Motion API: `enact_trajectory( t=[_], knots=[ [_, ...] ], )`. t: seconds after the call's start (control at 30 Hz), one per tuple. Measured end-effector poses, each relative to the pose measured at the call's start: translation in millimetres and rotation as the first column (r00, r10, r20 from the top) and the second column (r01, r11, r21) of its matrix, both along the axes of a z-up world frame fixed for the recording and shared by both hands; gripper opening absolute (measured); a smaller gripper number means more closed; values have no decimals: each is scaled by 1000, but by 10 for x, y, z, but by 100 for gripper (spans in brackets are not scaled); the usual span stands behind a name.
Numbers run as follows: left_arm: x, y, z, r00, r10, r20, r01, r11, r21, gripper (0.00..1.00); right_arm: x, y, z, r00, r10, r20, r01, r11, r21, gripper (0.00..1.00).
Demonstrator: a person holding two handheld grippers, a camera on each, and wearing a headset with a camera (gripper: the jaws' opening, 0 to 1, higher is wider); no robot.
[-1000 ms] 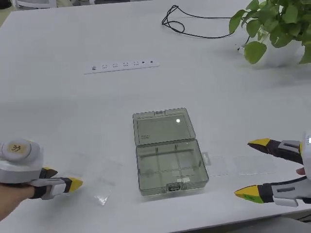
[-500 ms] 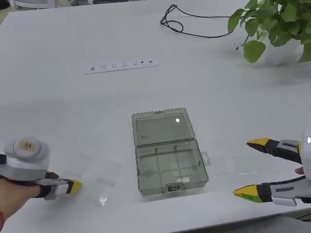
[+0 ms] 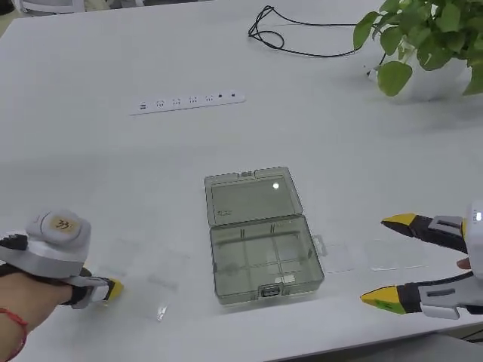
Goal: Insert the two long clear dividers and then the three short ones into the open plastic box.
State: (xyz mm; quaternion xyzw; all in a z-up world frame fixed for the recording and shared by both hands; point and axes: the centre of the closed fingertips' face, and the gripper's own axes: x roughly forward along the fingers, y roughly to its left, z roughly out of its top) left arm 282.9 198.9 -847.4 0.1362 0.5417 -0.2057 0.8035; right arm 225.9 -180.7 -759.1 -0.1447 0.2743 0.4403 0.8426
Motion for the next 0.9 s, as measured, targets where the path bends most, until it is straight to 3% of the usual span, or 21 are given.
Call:
enact_trajectory(
  t=[0.47, 0.9],
  knots=[
    [-11, -9, -1, 1000, -1, -23, 0, 1000, -22, 31, -20, 26, 8, 1000, -1, -1, 1, 1000, 3, 75],
    [-32, -32, 42, 1000, 22, -12, -23, 997, -69, 30, -23, 55, 14, 1000, 4, -4, -4, 1000, 3, 75]
  ],
)
